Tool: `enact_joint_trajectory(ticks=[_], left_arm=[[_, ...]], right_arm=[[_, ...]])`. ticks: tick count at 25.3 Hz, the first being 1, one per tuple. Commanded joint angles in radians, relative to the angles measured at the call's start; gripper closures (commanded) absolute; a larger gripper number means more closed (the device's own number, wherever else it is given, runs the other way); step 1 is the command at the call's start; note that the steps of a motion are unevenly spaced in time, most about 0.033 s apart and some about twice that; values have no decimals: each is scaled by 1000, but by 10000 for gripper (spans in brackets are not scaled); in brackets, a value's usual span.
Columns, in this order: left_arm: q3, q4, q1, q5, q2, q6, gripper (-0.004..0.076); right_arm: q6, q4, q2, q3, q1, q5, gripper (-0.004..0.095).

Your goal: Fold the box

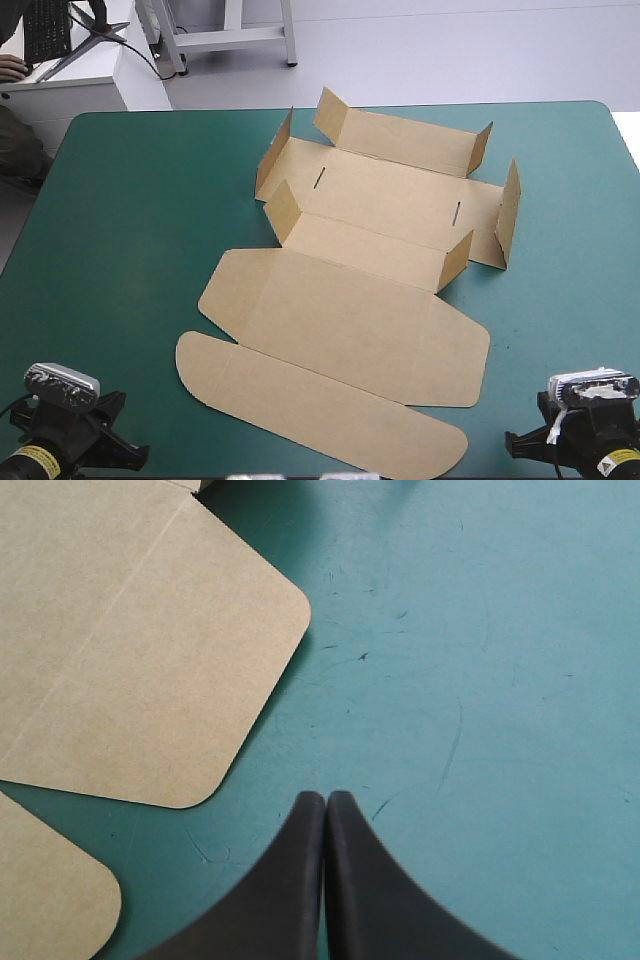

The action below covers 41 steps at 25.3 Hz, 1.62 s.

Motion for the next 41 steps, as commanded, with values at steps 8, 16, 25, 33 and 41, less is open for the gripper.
enact_joint_trajectory(ticks=[8, 16, 25, 33, 41], left_arm=[[-24, 8, -5, -53, 13, -2, 734], [-24, 8, -5, -53, 13, -2, 734], [-24, 8, -5, -53, 13, -2, 734], [-24, 8, -5, -53, 13, -2, 734], [-24, 8, -5, -53, 13, -2, 734]], right_arm=[[-9, 6, 13, -23, 0, -56, 923], [-9, 6, 13, -23, 0, -57, 923], [69, -121, 201, -244, 0, 47, 923], [89, -119, 386, -426, 0, 60, 920], [152, -121, 561, -529, 0, 148, 687]])
